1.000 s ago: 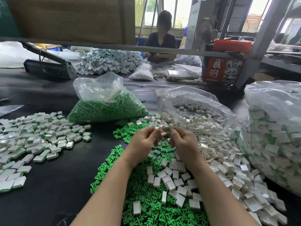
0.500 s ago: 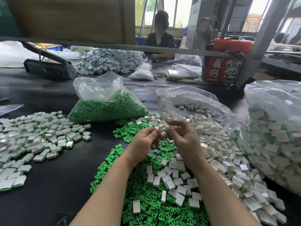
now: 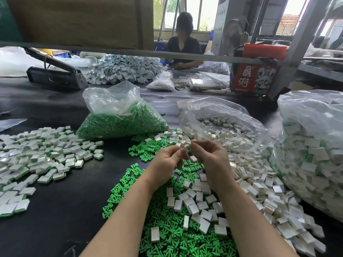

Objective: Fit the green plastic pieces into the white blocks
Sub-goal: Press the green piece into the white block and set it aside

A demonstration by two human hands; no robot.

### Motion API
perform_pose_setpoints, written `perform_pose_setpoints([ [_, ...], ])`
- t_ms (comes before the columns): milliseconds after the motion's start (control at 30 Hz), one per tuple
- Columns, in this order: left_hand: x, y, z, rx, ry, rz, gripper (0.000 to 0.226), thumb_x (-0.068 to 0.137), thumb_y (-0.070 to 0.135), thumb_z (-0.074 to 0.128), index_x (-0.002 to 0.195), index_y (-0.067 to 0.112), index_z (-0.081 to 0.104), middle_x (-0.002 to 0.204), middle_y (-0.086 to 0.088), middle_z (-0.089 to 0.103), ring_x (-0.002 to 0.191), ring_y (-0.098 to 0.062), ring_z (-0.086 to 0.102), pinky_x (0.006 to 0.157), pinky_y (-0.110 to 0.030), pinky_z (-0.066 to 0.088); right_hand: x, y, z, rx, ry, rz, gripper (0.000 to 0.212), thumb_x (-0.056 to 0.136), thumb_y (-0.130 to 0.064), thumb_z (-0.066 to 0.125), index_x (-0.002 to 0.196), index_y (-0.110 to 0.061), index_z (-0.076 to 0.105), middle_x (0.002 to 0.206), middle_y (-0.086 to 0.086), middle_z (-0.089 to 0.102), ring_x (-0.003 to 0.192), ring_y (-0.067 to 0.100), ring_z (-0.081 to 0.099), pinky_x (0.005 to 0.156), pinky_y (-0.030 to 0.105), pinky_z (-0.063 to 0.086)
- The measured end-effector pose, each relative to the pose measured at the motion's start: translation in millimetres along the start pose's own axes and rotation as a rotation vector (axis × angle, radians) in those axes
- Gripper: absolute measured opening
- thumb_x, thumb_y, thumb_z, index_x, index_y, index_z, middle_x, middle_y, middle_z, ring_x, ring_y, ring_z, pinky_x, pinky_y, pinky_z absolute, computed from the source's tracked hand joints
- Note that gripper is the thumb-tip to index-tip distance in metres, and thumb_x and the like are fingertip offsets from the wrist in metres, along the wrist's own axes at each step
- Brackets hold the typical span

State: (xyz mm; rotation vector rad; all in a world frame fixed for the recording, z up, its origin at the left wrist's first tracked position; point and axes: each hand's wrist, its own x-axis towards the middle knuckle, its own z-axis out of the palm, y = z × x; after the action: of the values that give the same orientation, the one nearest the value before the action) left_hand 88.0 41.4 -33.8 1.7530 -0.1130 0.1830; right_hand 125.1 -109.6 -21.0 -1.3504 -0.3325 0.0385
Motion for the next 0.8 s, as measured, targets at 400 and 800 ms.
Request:
perform_pose_setpoints([
  [400, -3, 6, 4, 0.012, 0.046, -0.002, 0.023, 0.1, 0.023, 0.052, 0.087, 0.015, 0.069, 0.077, -0.012, 0.062, 0.069, -0.022, 0.056, 0.07, -0.058, 0.053, -1, 1, 5, -0.166, -0.022, -0.014, 0.016, 0.09, -0.01, 0.066, 0.096, 0.005, 0.061, 0.083, 0.012, 0.066, 0.068, 0.01, 0.066, 0.062, 0.018, 0.052],
  [800, -1, 0, 6, 0.113, -0.099, -0.081, 0.023, 0.103, 0.018, 0.046, 0.092, 0.005, 0.062, 0.075, -0.002, 0.059, 0.068, -0.013, 0.054, 0.066, -0.033, 0.048, 1, 15, 0, -0.921, -0.214, -0.193, 0.023, 0.103, -0.026, 0.039, 0.084, -0.026, 0.052, 0.072, -0.008, 0.057, 0.066, 0.006, 0.053, 0.056, 0.024, 0.036],
])
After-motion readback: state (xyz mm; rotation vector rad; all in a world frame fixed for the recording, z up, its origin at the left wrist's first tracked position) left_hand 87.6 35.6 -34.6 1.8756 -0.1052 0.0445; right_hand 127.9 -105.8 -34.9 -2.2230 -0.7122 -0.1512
